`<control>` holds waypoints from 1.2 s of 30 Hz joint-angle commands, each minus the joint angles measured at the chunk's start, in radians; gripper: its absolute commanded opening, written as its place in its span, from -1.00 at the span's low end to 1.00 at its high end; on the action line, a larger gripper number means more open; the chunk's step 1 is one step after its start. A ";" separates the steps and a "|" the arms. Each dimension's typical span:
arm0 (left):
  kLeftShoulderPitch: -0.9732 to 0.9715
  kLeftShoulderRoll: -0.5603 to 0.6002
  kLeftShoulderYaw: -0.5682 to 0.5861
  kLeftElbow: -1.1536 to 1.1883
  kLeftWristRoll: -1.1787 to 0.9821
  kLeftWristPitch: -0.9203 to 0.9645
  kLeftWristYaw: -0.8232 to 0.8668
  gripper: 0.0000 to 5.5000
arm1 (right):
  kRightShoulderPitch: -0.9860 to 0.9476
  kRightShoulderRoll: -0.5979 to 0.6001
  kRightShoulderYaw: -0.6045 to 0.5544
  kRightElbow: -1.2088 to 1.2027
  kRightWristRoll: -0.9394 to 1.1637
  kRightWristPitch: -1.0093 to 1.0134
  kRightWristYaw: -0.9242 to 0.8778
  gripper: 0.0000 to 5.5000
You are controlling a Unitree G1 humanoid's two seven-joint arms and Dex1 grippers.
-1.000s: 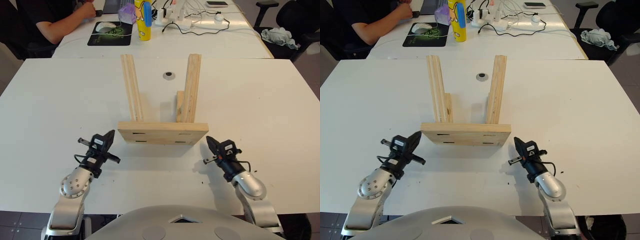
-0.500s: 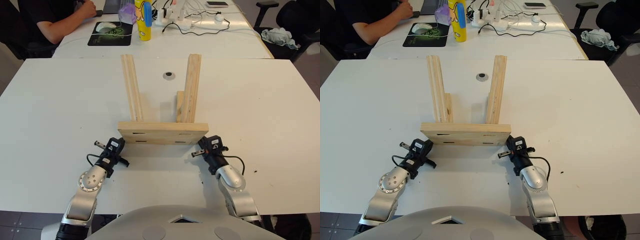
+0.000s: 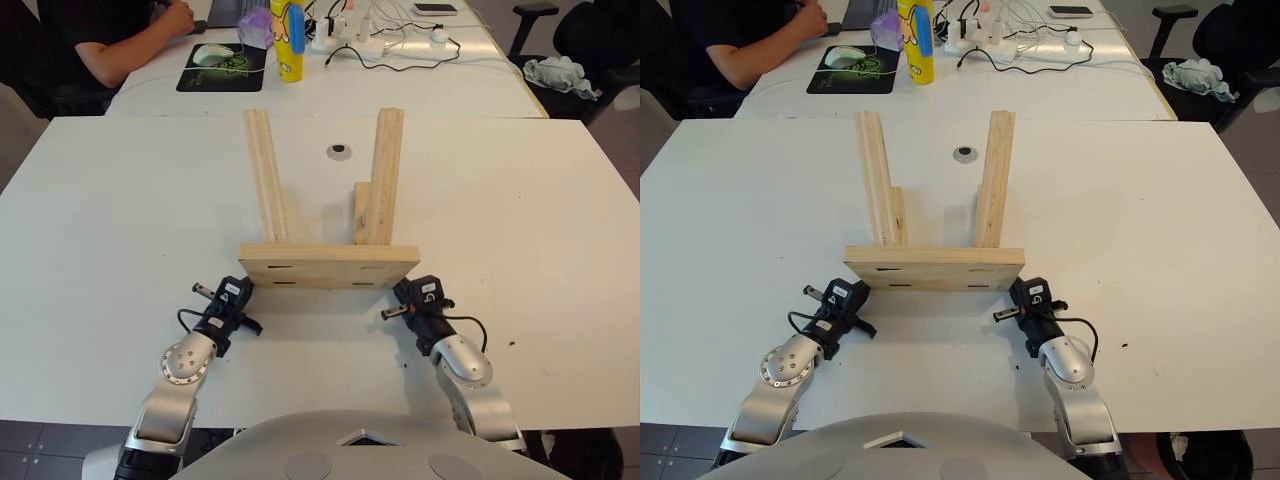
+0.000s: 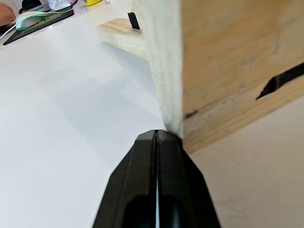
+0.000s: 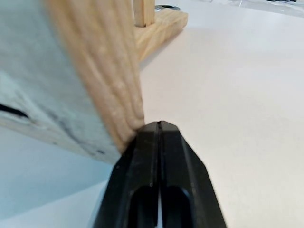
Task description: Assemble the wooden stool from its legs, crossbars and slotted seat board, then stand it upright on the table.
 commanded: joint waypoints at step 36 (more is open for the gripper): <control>-0.571 -0.070 0.163 -0.419 -0.214 0.558 0.031 -1.00 | -0.640 -0.004 -0.184 -0.360 0.257 0.545 0.007 -0.99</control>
